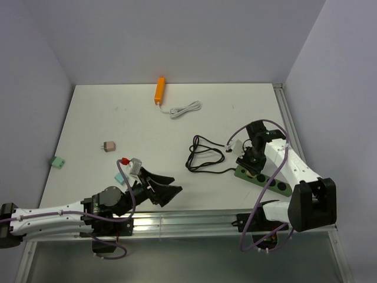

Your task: Insert the plug

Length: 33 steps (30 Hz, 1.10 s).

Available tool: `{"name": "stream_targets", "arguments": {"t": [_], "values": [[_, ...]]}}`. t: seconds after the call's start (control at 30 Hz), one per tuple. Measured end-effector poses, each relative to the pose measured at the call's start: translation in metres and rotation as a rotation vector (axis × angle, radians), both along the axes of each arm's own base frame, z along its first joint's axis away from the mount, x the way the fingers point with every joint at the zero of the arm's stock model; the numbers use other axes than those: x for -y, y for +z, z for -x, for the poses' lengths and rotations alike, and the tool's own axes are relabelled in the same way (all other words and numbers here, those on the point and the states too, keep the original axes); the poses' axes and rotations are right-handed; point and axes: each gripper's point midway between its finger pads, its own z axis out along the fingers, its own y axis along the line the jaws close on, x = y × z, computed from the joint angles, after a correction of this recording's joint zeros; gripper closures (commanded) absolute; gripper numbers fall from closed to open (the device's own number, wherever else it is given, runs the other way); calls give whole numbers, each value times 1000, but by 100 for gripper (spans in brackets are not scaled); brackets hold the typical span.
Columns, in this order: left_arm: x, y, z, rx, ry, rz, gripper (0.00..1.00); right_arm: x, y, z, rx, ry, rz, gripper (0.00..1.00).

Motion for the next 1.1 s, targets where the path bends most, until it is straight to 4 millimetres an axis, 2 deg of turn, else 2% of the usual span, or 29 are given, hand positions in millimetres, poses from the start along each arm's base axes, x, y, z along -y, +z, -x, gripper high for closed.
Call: {"name": "stream_targets", "arguments": {"t": [0.33, 0.4, 0.63, 0.8, 0.97, 1.1], "values": [[1, -4, -1, 4, 2, -16, 16, 4, -5, 4, -1, -10, 1, 100], [1, -5, -1, 4, 3, -18, 16, 8, -18, 8, 7, -2, 0, 100], [0, -2, -1, 5, 2, -8, 17, 7, -20, 7, 45, 35, -7, 100], [-1, 0, -1, 7, 3, 0, 17, 6, -20, 3, -55, 56, 41, 100], [-3, 2, -1, 8, 4, 8, 17, 7, -23, 4, -213, 102, 174, 100], [-5, 3, -1, 7, 5, 9, 17, 8, -26, 6, -228, 109, 232, 100]]}}
